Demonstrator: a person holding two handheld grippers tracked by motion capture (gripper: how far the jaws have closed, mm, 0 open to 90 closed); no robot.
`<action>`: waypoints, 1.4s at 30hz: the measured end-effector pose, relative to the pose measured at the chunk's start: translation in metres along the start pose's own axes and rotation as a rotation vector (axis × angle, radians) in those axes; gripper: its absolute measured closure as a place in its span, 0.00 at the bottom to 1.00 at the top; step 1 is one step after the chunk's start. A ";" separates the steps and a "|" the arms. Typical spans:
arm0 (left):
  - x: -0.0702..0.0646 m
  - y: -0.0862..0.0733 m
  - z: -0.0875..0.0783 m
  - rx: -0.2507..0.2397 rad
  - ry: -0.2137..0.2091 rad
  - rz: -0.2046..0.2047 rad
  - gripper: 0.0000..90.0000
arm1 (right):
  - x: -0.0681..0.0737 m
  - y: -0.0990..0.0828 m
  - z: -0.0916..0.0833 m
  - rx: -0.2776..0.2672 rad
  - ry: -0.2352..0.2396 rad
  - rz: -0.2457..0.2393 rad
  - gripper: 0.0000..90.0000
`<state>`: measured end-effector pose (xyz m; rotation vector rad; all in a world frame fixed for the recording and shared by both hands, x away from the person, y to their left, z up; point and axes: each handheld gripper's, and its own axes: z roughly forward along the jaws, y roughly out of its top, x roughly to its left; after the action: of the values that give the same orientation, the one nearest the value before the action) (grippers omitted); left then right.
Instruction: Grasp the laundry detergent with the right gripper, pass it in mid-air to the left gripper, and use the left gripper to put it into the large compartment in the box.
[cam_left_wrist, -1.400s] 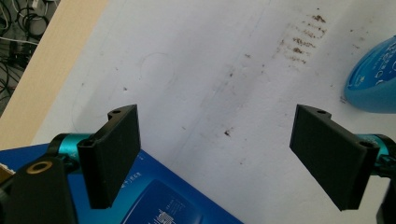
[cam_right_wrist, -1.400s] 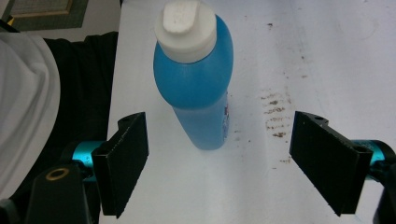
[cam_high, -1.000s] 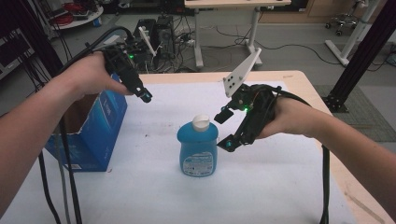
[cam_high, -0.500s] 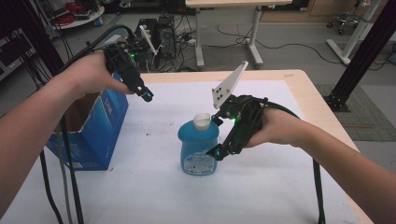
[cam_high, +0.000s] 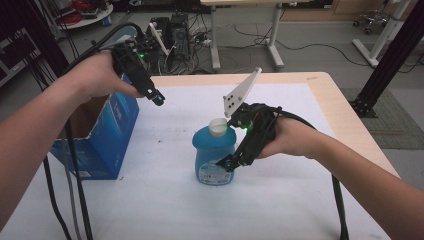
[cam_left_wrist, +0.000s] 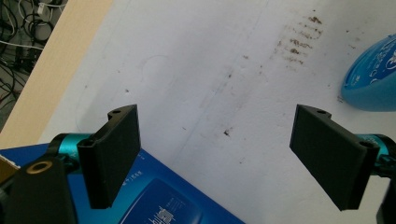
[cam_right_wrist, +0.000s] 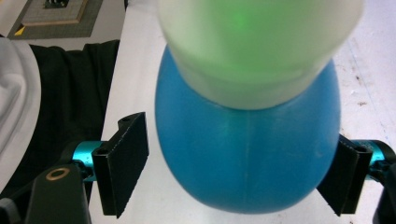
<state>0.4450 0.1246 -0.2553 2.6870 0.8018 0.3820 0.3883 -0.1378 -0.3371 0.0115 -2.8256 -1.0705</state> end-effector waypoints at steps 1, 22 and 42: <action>0.000 0.000 0.000 0.002 0.001 0.002 0.18 | 0.000 0.000 0.000 -0.001 -0.002 0.000 0.21; -0.001 0.001 -0.001 0.002 0.003 0.005 0.18 | 0.000 -0.001 0.004 0.000 -0.032 -0.002 0.22; 0.000 -0.001 -0.002 0.001 0.004 0.003 0.18 | 0.000 -0.006 0.005 -0.013 -0.034 -0.014 0.35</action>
<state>0.4438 0.1254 -0.2541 2.6897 0.7997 0.3879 0.3872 -0.1386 -0.3450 0.0119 -2.8528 -1.1027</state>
